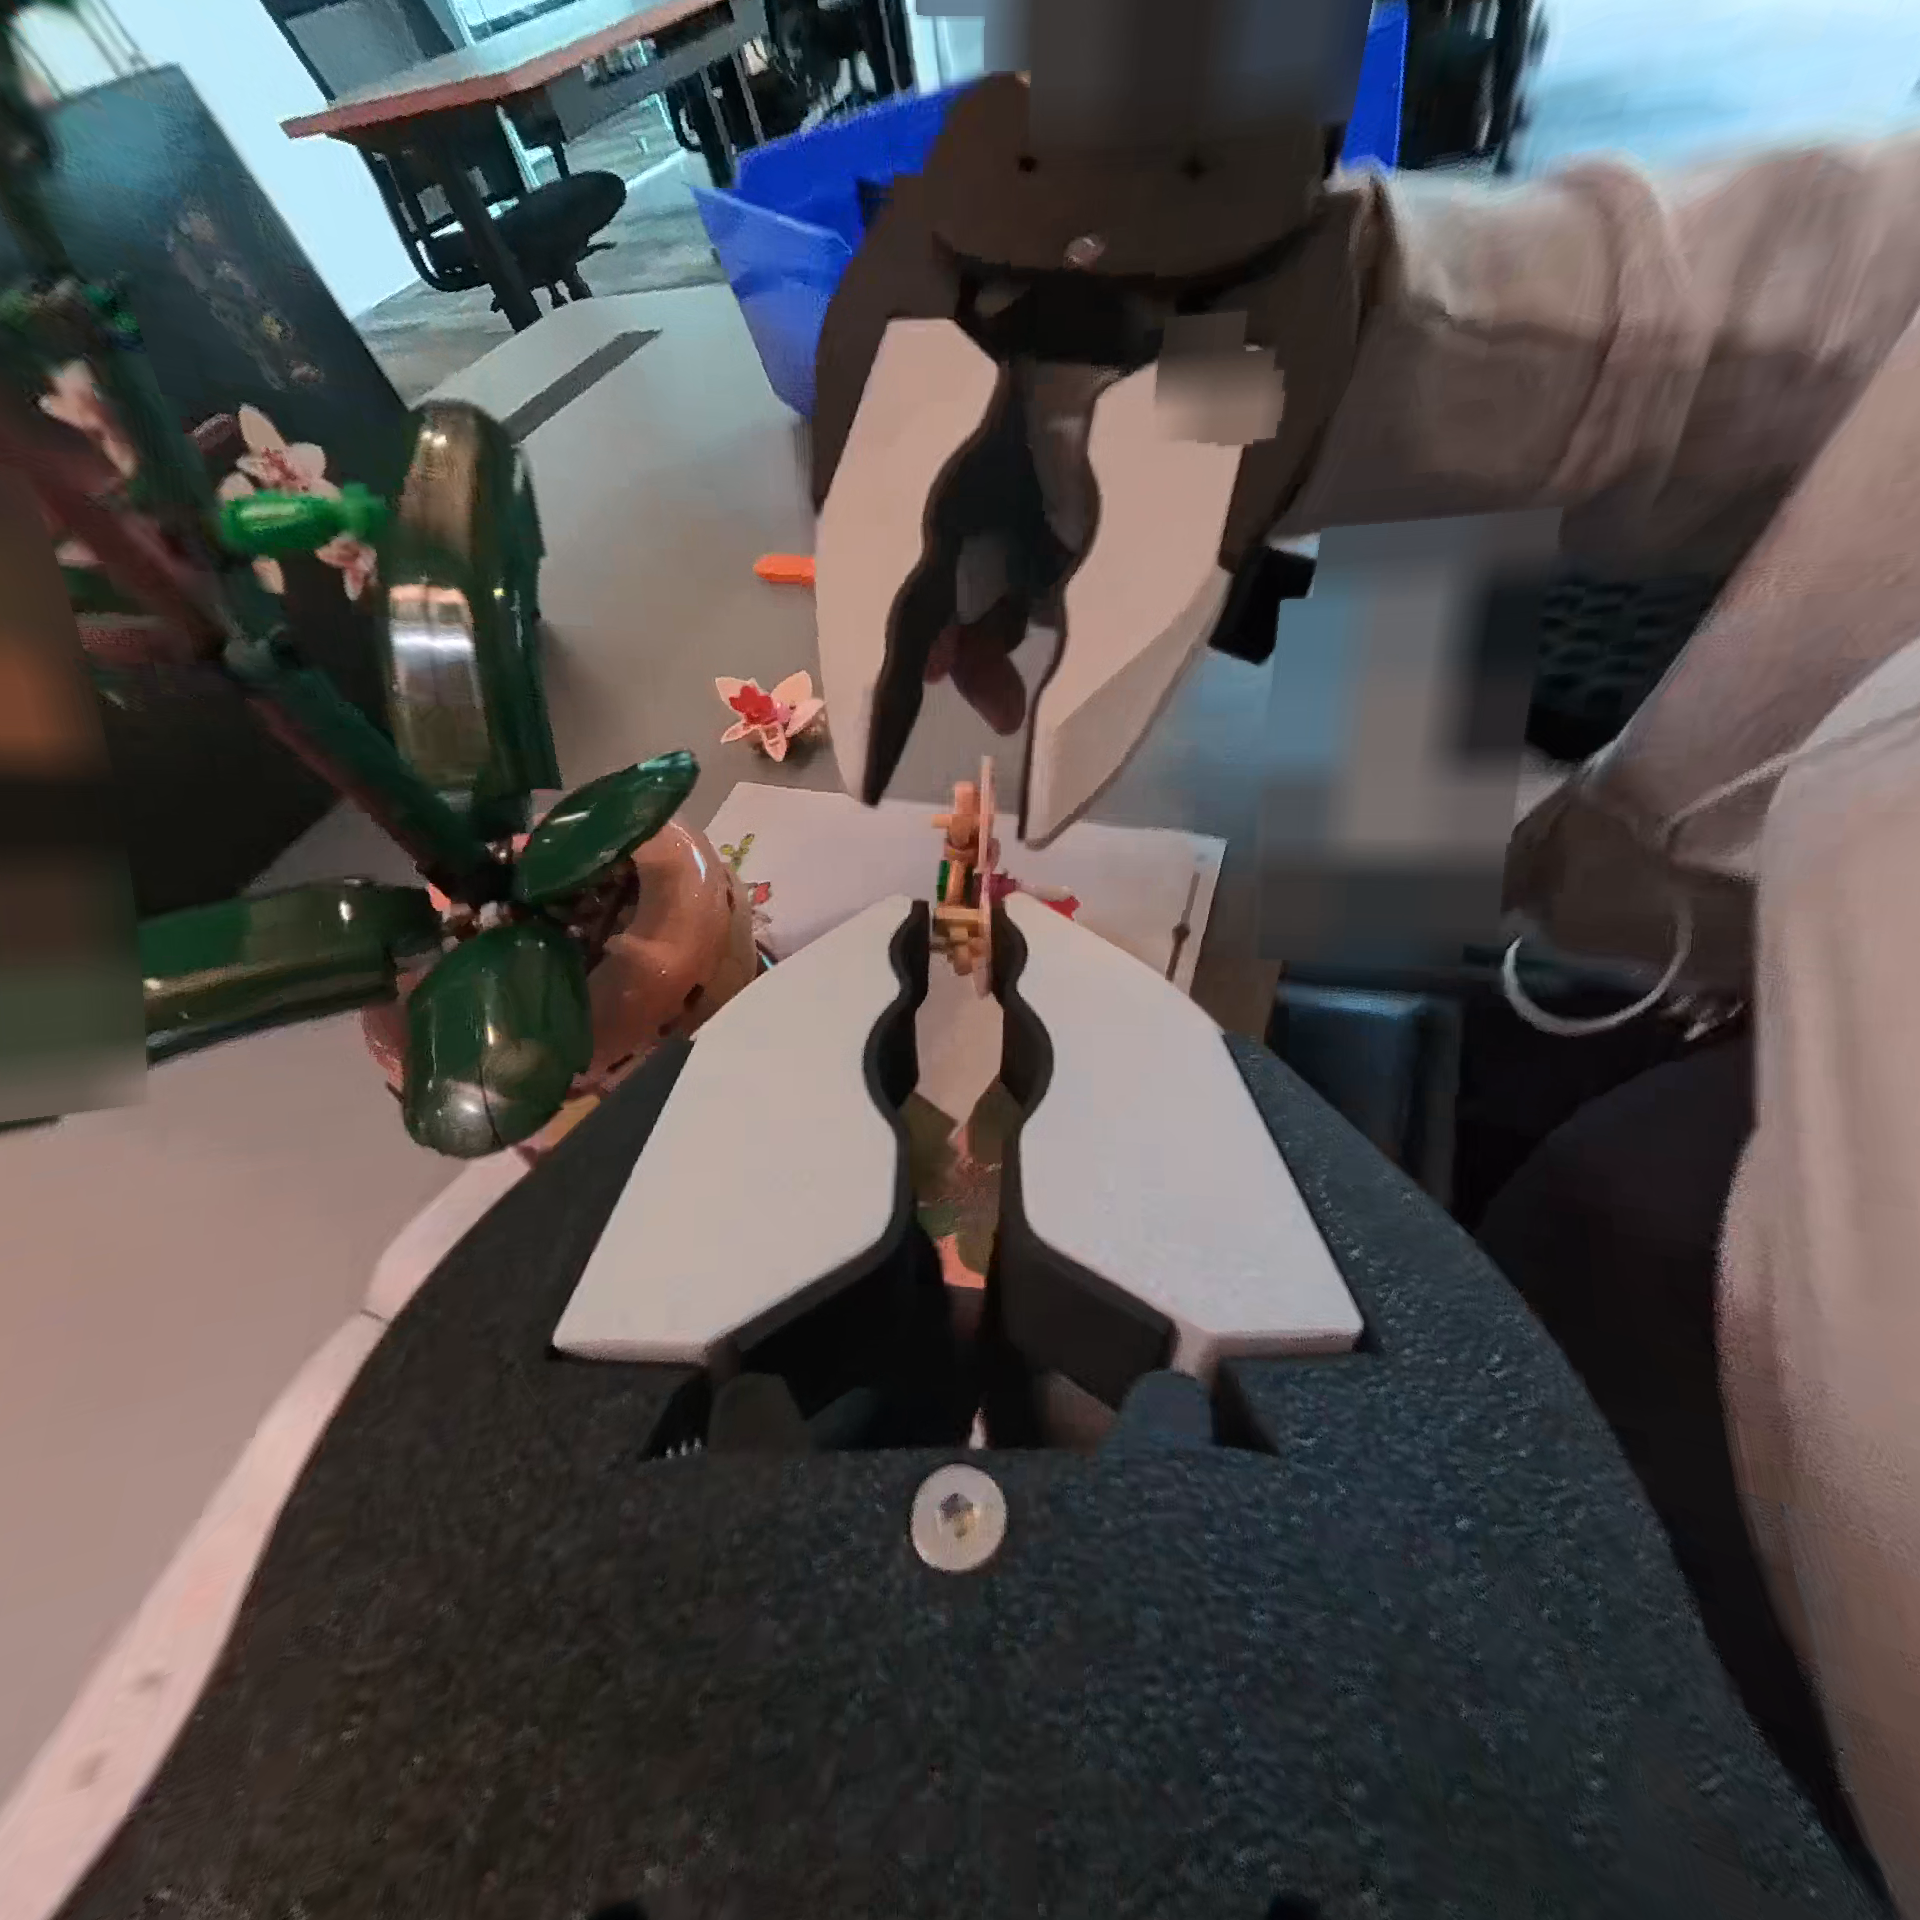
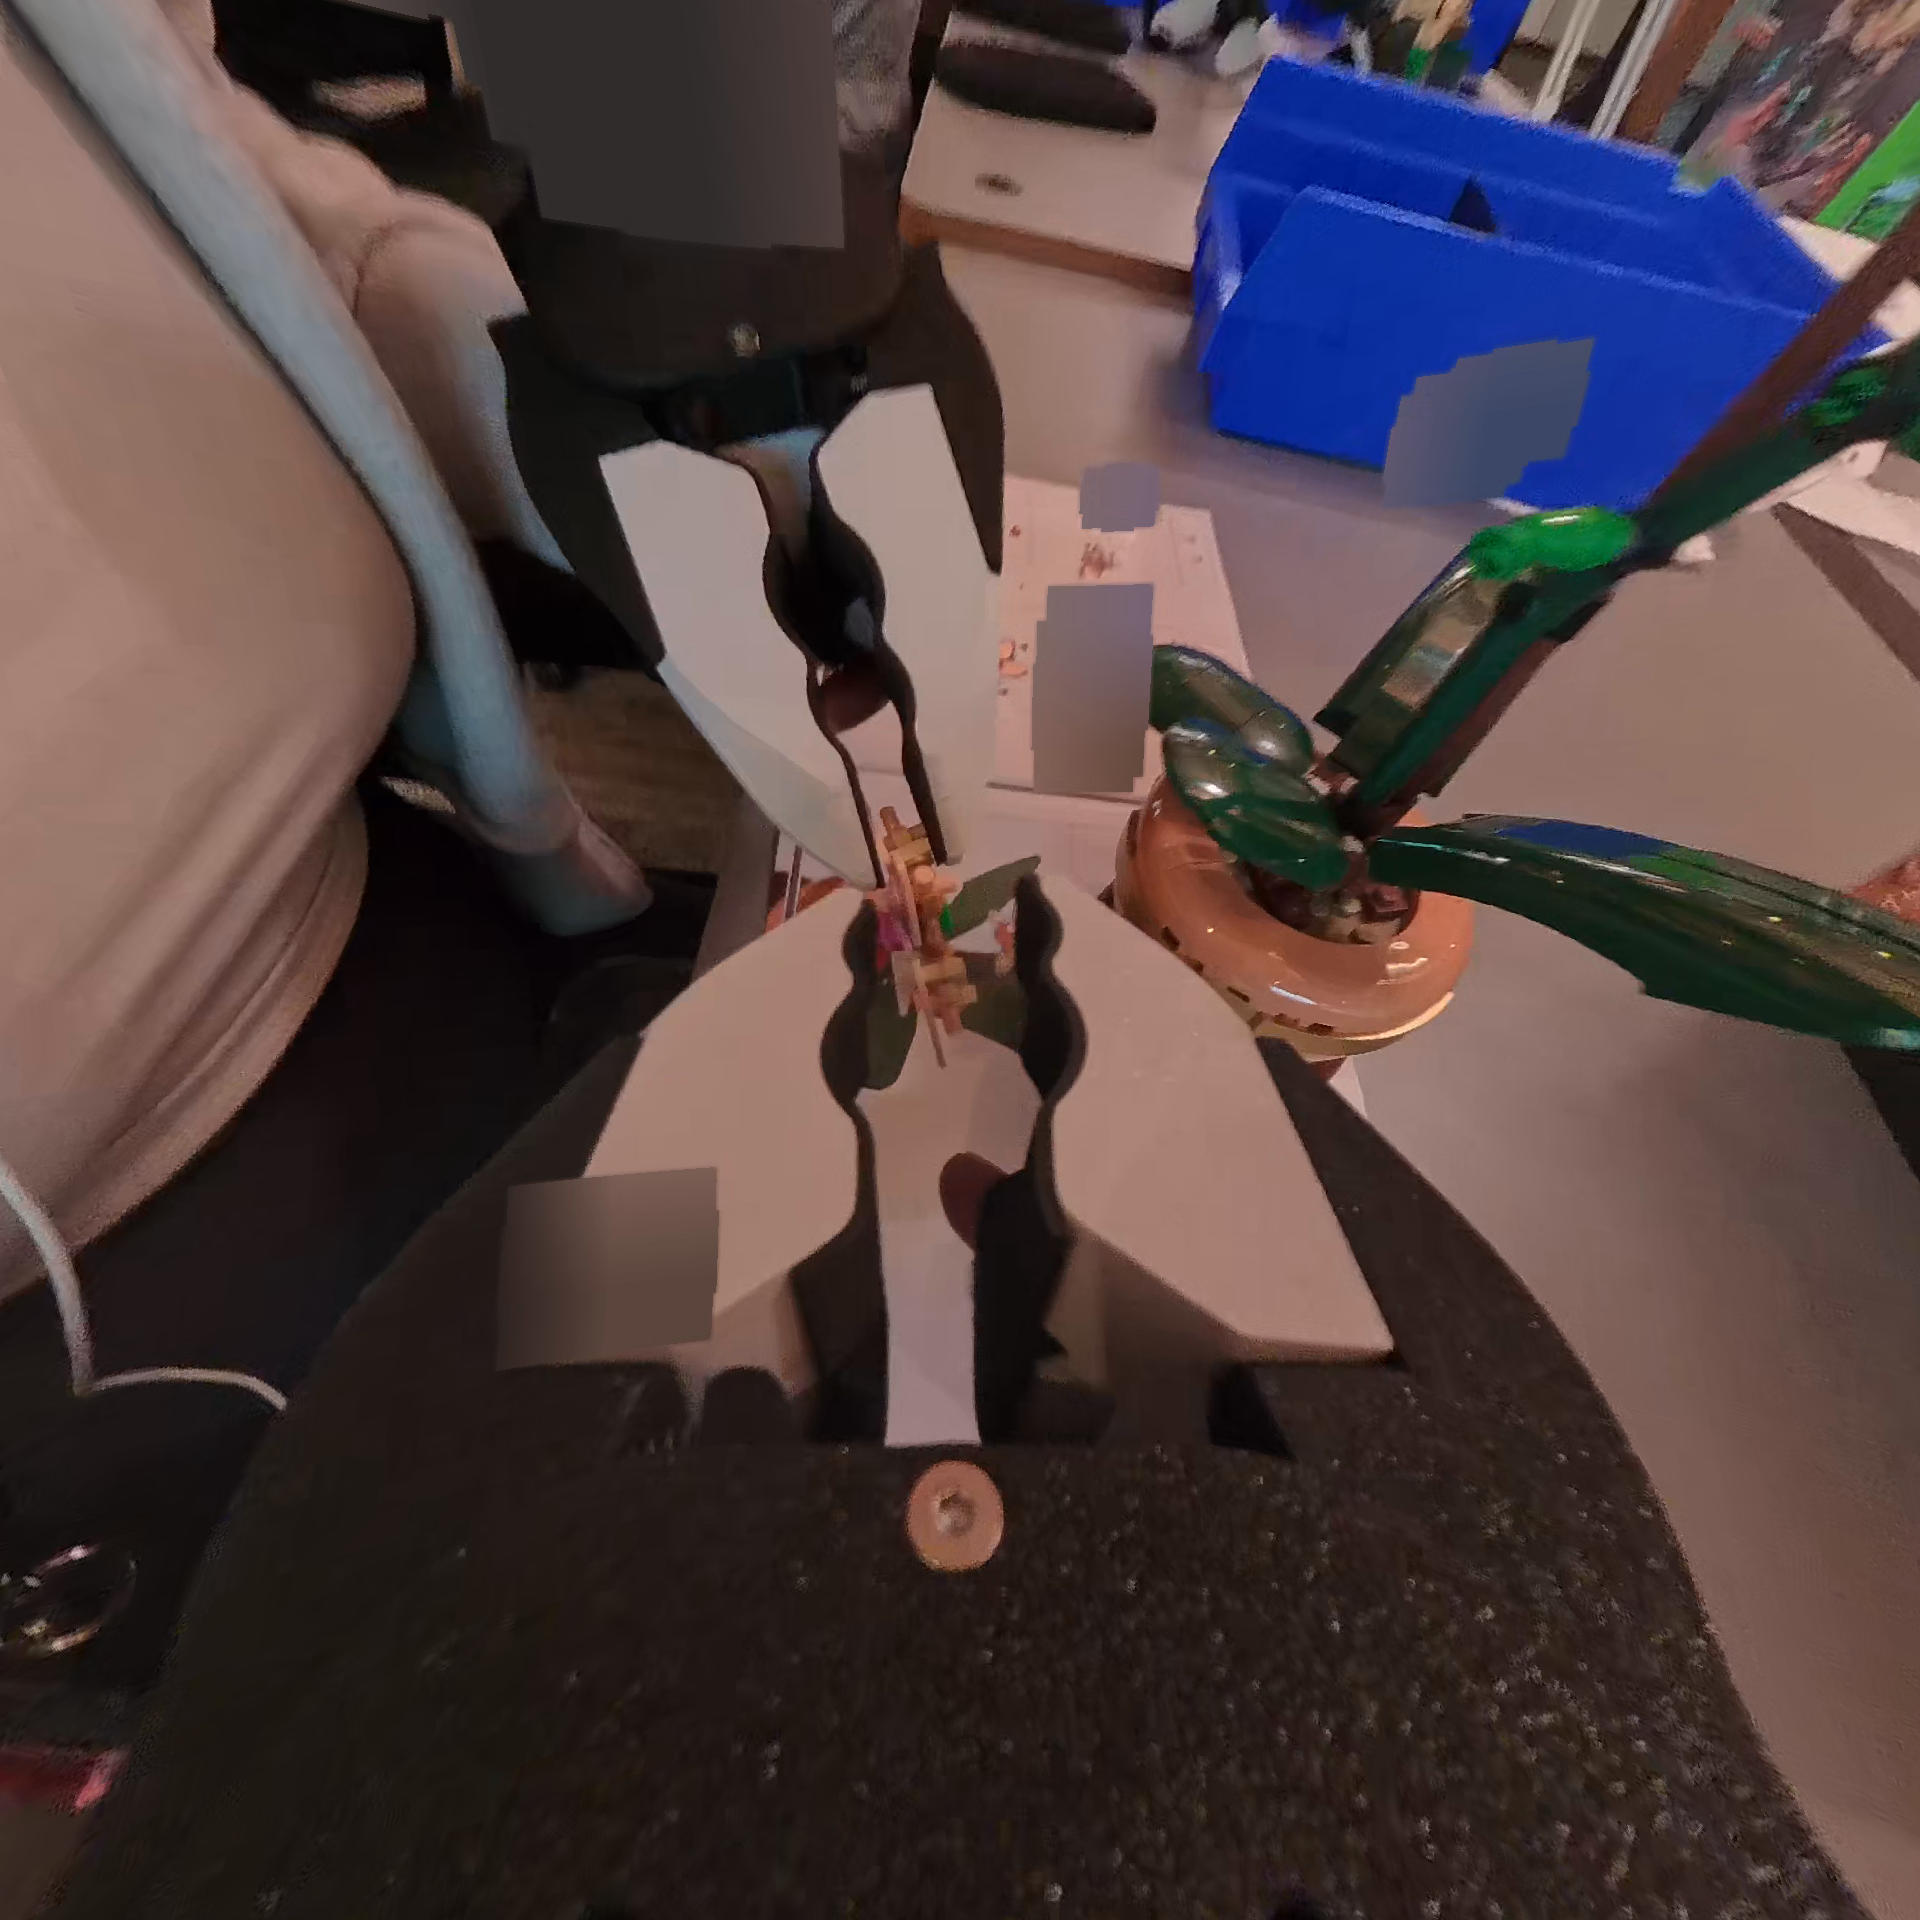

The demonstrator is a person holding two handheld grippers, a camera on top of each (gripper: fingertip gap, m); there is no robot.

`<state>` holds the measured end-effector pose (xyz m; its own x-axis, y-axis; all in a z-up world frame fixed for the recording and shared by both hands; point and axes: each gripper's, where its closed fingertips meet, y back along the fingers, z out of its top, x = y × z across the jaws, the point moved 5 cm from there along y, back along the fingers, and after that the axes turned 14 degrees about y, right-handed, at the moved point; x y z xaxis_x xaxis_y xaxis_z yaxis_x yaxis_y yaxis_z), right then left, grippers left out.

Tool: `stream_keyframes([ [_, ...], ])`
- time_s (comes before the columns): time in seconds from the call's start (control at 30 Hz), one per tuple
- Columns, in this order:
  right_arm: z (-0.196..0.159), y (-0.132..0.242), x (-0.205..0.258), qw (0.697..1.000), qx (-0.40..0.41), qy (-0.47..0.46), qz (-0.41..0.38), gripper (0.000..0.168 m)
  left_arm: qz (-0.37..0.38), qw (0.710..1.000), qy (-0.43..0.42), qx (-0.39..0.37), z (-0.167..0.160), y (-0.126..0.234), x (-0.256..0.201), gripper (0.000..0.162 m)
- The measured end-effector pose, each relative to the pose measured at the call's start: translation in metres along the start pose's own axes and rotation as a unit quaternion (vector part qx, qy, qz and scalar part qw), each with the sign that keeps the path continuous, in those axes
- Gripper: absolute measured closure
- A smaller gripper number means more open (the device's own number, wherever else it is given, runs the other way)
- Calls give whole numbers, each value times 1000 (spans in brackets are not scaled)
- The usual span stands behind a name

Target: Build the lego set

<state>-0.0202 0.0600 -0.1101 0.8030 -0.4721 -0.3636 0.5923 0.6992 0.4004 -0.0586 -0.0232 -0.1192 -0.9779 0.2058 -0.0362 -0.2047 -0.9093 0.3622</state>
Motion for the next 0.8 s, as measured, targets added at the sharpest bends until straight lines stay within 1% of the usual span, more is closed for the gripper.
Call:
stream_keyframes([
  [0.07,3,8,-3,999,-30,-25,-4,133,-22,998,59,-30,3,4,3,152],
  [0.13,3,13,-3,997,-54,-46,-7,125,-40,994,91,-52,5,7,4,152],
  [0.2,3,12,1,997,-64,-45,-7,124,-40,993,91,-60,5,9,4,152],
  [0.27,4,8,5,998,-56,-32,-8,127,-32,995,79,-61,5,8,3,152],
  [0.43,5,2,6,998,-43,-21,-31,131,-17,994,70,-80,9,9,1,152],
  [0.5,5,3,4,998,-34,-14,-51,131,-2,994,68,-84,10,9,3,152],
  [0.57,8,7,-3,993,-30,-11,-111,128,46,992,65,-97,12,12,11,152],
  [0.6,11,10,-9,986,-25,-15,-165,129,84,988,63,-114,14,15,17,152],
  [0.67,18,14,-14,960,-15,-47,-275,141,156,974,59,-152,20,22,25,152],
  [0.73,23,6,-7,941,-10,-85,-327,144,197,962,54,-182,25,22,23,153],
  [0.8,24,-5,3,933,4,-110,-342,143,224,954,35,-195,27,21,19,153],
])
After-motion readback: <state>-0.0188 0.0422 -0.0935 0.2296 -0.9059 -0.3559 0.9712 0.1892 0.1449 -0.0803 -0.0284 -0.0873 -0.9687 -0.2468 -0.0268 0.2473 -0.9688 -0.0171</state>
